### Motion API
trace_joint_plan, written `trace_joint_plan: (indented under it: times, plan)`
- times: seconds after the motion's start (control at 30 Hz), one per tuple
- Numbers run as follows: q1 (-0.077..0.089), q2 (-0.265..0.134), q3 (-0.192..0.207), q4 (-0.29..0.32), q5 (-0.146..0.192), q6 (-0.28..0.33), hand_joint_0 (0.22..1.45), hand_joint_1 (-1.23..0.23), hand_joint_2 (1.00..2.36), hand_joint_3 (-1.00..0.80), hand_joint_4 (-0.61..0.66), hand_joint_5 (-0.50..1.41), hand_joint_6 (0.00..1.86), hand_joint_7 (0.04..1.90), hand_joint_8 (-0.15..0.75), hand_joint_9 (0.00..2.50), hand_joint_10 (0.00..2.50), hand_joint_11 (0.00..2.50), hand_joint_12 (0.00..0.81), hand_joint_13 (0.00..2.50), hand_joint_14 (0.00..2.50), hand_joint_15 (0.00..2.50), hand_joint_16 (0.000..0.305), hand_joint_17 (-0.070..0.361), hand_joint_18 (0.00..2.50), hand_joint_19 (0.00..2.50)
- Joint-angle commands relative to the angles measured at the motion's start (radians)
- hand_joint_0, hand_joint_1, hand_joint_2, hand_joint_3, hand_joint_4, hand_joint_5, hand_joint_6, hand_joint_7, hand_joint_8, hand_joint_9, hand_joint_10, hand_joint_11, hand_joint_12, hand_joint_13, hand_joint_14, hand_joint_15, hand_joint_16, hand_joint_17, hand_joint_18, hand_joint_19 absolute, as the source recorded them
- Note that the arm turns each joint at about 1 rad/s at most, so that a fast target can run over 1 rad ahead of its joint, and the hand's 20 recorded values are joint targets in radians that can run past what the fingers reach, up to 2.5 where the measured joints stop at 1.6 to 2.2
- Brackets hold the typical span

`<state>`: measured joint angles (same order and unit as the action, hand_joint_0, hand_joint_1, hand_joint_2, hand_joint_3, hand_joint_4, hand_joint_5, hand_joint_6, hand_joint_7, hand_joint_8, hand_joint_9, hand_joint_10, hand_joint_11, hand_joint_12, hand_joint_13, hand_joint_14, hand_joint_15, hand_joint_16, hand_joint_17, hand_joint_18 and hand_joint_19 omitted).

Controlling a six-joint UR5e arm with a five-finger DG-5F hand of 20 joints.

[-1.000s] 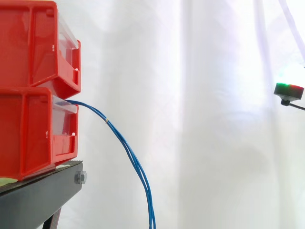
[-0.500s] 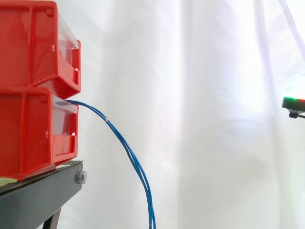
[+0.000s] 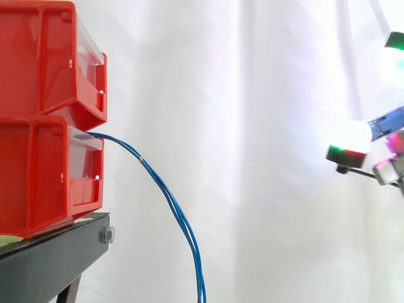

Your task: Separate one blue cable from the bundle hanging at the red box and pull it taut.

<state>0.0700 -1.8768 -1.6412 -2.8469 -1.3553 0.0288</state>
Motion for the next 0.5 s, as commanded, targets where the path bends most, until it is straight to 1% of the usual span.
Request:
trace_joint_plan:
  times: [0.0,0.03,0.07,0.17,0.2,0.23,0.27,0.3,0.33,0.4,0.43,0.47]
  plan:
    - [0.008,-0.028,0.015,0.058,0.015,-0.01,0.62,-0.58,1.0,-0.44,0.34,-0.15,0.5,0.91,0.371,0.99,0.01,0.62,0.378,0.78,0.01,0.4,0.049,0.11,0.73,0.6]
    - [0.01,-0.061,0.034,0.054,0.019,-0.007,0.62,-0.58,1.01,-0.44,0.34,-0.15,0.5,0.91,0.371,0.99,0.01,0.62,0.379,0.78,0.01,0.4,0.049,0.11,0.73,0.6]
    - [0.011,-0.081,0.054,0.049,0.019,-0.003,0.62,-0.58,1.0,-0.44,0.34,-0.15,0.5,0.9,0.371,0.99,0.01,0.62,0.379,0.78,0.01,0.4,0.049,0.11,0.73,0.6]
    - [0.014,-0.105,0.083,0.04,0.019,-0.001,0.62,-0.58,1.0,-0.44,0.34,-0.15,0.5,0.9,0.372,0.99,0.01,0.62,0.376,0.78,0.01,0.4,0.049,0.11,0.73,0.6]
    - [0.019,-0.128,0.112,0.034,0.022,-0.006,0.62,-0.58,1.01,-0.44,0.34,-0.15,0.5,0.9,0.372,0.99,0.01,0.62,0.379,0.78,0.01,0.4,0.049,0.11,0.73,0.6]
    - [0.02,-0.137,0.118,0.034,0.024,-0.006,0.62,-0.58,1.0,-0.44,0.34,-0.15,0.5,0.9,0.374,0.99,0.01,0.62,0.379,0.78,0.01,0.4,0.049,0.11,0.74,0.6]
    - [0.024,-0.159,0.144,0.032,0.038,-0.006,0.62,-0.58,1.0,-0.44,0.34,-0.15,0.5,0.91,0.372,0.99,0.01,0.62,0.38,0.78,0.01,0.39,0.049,0.11,0.74,0.6]
    - [0.025,-0.173,0.156,0.031,0.044,-0.006,0.62,-0.58,1.01,-0.44,0.34,-0.15,0.5,0.9,0.371,0.99,0.01,0.62,0.379,0.78,0.01,0.4,0.049,0.11,0.74,0.6]
    - [0.025,-0.186,0.167,0.031,0.047,-0.004,0.62,-0.58,1.01,-0.44,0.34,-0.15,0.5,0.9,0.374,0.99,0.01,0.62,0.378,0.78,0.01,0.4,0.049,0.11,0.74,0.6]
    - [0.027,-0.228,0.205,0.027,0.047,-0.001,0.62,-0.58,1.0,-0.44,0.34,-0.15,0.5,0.9,0.374,0.99,0.01,0.61,0.38,0.78,0.01,0.4,0.049,0.11,0.74,0.6]
    - [0.027,-0.24,0.221,0.026,0.047,-0.001,0.62,-0.58,1.0,-0.44,0.34,-0.15,0.5,0.9,0.372,0.99,0.01,0.61,0.379,0.78,0.01,0.4,0.049,0.11,0.74,0.6]
    - [0.027,-0.24,0.221,0.026,0.047,-0.001,0.62,-0.58,1.0,-0.44,0.34,-0.15,0.5,0.9,0.371,0.99,0.01,0.61,0.38,0.78,0.01,0.4,0.049,0.11,0.74,0.6]
